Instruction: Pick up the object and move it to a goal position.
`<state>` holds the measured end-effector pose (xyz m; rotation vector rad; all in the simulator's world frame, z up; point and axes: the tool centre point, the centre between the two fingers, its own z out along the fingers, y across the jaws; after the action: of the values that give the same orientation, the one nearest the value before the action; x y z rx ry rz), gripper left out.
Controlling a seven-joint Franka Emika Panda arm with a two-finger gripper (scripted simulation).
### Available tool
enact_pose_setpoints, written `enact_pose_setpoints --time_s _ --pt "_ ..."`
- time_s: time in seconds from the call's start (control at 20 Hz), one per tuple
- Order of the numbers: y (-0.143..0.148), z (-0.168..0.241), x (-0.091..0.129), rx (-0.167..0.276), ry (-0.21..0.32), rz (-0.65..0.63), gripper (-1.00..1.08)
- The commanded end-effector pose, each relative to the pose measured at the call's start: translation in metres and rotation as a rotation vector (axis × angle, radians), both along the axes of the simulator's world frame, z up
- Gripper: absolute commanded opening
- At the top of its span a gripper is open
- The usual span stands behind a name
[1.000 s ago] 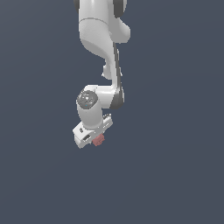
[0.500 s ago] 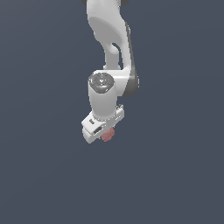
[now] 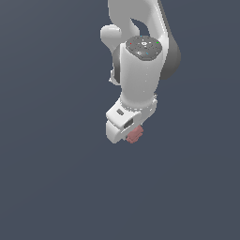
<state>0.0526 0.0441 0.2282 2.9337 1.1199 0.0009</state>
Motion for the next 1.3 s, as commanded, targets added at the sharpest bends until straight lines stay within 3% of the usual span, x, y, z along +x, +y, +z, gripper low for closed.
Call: enact_pose_setpoints --time_s 0.0,0.65,1.25 --pt "0.018 0.025 0.002 0.000 0.001 0.000 -1.00" --pt "0.092 0.129 0.018 0.001 0.001 -0.001 -1.00" --pt "0.120 0.167 0.026 0.001 0.001 -0.001 -1.00"
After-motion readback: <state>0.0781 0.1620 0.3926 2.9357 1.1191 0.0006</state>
